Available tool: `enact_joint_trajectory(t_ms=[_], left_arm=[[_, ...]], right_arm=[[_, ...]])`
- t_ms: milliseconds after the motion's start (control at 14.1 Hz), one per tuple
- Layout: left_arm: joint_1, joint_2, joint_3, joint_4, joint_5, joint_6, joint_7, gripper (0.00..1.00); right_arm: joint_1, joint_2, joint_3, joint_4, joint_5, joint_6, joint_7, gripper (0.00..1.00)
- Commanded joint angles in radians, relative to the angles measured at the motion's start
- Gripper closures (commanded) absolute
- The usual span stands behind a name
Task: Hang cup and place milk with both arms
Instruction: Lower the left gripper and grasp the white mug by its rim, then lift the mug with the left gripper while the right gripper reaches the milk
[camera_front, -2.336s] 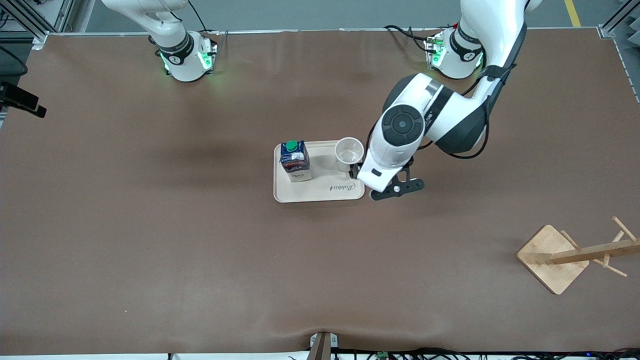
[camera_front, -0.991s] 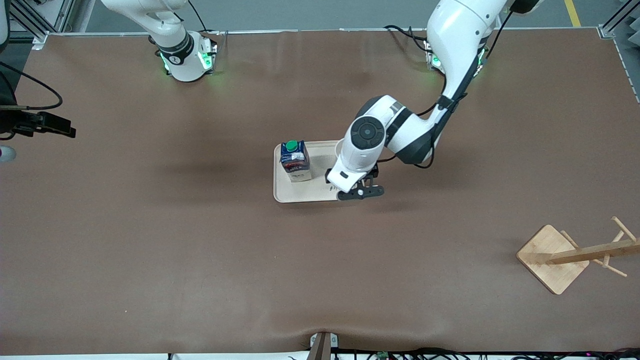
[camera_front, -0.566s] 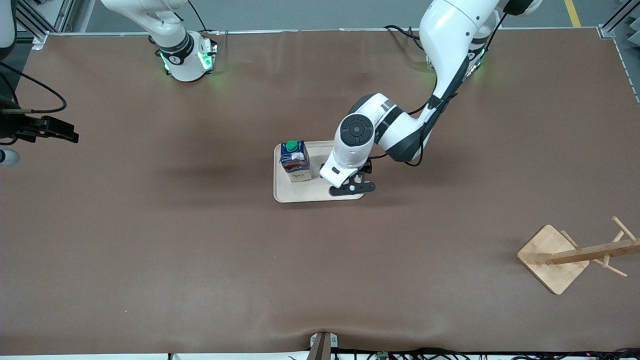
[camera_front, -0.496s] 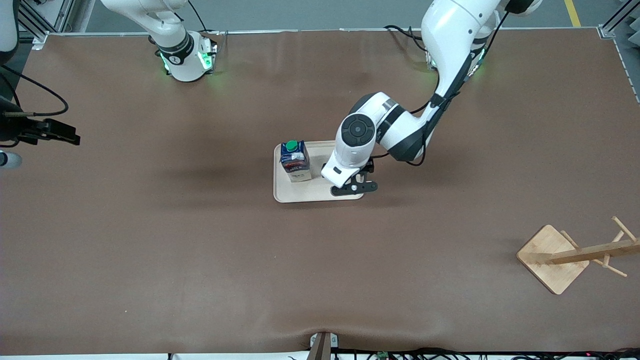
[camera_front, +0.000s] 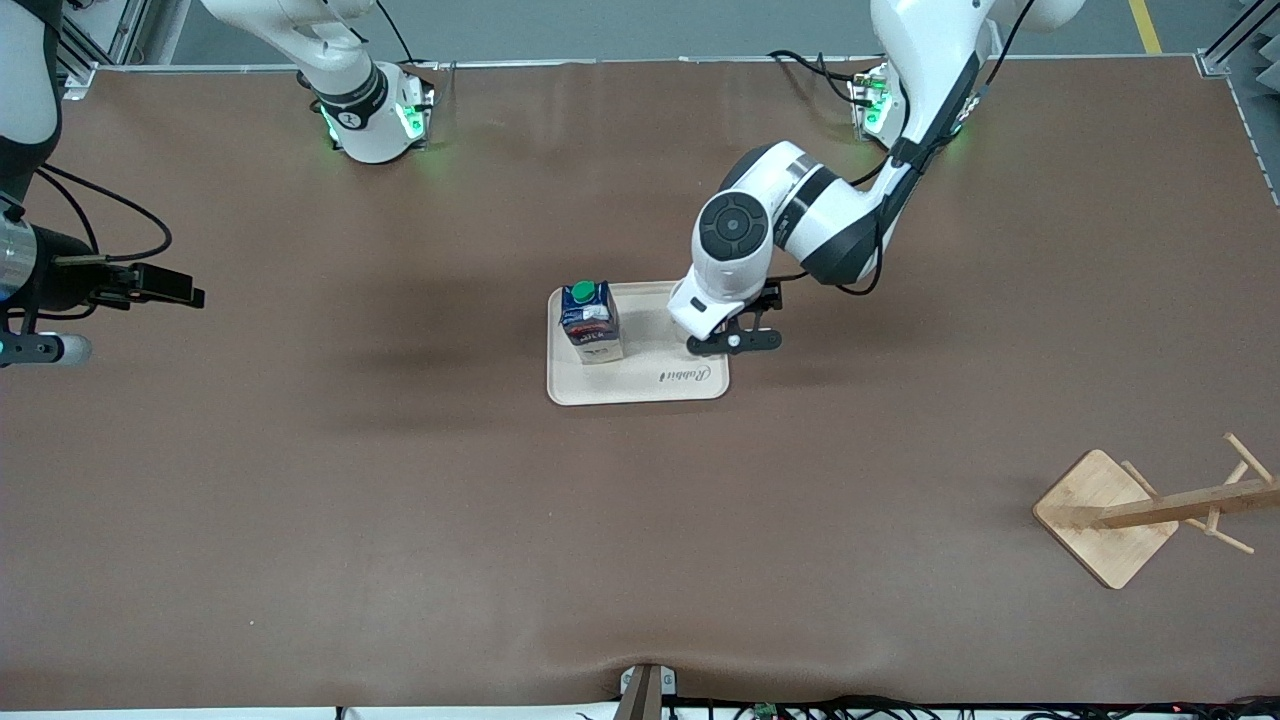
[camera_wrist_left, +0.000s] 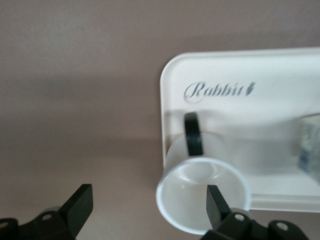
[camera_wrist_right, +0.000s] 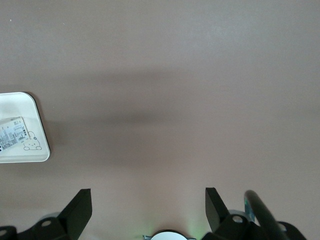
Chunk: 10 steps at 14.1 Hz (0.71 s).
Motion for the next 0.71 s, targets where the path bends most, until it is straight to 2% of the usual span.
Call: enact_joint_trajectory(t_ms=[0,71,212,425,496,566,637], left_arm=[[0.009,-0.035,0.0,-0.092,0.002,0.043,0.029,0.0],[0.006,-0.021,-0.003,-0.092,-0.011,0.071,0.029,0.03],[-0.006,0.01,-0.011,-0.102,-0.021,0.132,0.029,0.2],[-0.011,0.051,-0.013,-0.122,-0.021,0.209,0.028,0.35],[-0.017,0.062,-0.011,-0.122,-0.021,0.22,0.028,0.44],[-0.018,0.069,-0.011,-0.122,-0.021,0.226,0.025,0.62],[-0.02,0.07,-0.013,-0.121,-0.021,0.225,0.025,0.88]], right_arm=[[0.018,-0.008,-0.001,-0.018,0.009,-0.01,0.052,0.0],[0.031,-0.011,-0.001,-0.027,0.009,-0.01,0.076,0.0],[0.055,-0.011,-0.001,-0.034,0.009,-0.018,0.127,0.0],[0.122,-0.012,-0.001,-0.037,0.009,-0.018,0.223,0.0],[0.151,-0.012,-0.001,-0.037,0.009,-0.013,0.272,0.0],[0.176,-0.011,-0.001,-0.035,0.01,-0.01,0.303,0.0],[0.193,-0.009,-0.001,-0.037,0.021,-0.007,0.319,0.0]])
